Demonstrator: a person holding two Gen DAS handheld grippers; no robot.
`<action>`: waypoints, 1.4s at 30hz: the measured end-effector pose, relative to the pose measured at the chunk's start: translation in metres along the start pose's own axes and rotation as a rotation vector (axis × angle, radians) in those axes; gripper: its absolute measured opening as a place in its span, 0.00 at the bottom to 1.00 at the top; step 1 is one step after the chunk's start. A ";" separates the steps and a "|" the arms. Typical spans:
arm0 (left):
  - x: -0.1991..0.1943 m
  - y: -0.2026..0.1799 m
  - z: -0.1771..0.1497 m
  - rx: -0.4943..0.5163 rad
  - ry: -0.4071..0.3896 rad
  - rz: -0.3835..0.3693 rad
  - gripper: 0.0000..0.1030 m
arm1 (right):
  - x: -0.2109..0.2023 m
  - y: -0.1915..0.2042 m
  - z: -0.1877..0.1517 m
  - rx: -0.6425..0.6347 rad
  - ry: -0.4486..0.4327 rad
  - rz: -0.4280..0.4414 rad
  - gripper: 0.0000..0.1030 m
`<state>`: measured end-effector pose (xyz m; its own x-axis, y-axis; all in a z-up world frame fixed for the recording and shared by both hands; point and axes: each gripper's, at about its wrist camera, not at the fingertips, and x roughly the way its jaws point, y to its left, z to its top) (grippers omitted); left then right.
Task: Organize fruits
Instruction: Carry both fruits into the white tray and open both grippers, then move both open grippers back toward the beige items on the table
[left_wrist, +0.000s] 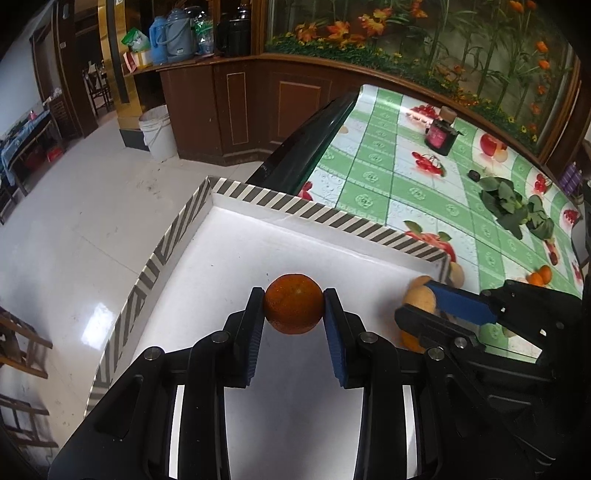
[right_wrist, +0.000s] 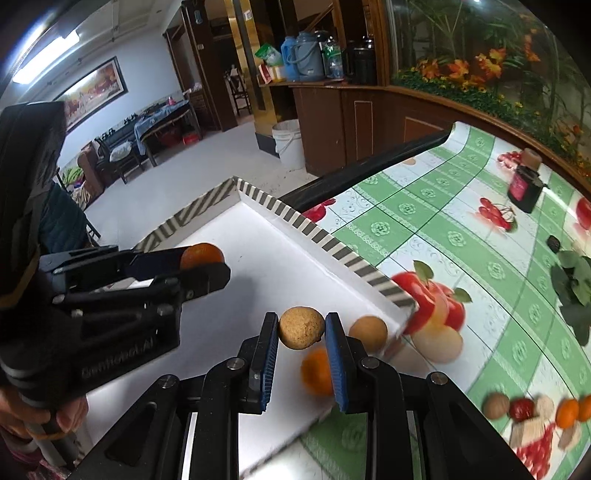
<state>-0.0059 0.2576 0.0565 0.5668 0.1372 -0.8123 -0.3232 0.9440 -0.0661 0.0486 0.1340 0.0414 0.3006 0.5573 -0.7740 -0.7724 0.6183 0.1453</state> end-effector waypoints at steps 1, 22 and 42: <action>0.003 0.002 0.001 -0.005 0.006 0.006 0.30 | 0.004 -0.001 0.002 0.000 0.005 0.002 0.24; 0.007 0.019 -0.001 -0.078 0.016 -0.009 0.44 | 0.013 -0.005 0.002 -0.053 0.013 -0.012 0.30; -0.055 -0.076 -0.053 0.067 -0.096 -0.100 0.44 | -0.091 -0.046 -0.096 0.146 -0.067 -0.090 0.30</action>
<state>-0.0531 0.1621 0.0757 0.6644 0.0663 -0.7444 -0.2121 0.9718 -0.1028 0.0029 0.0018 0.0467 0.4051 0.5291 -0.7456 -0.6525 0.7386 0.1696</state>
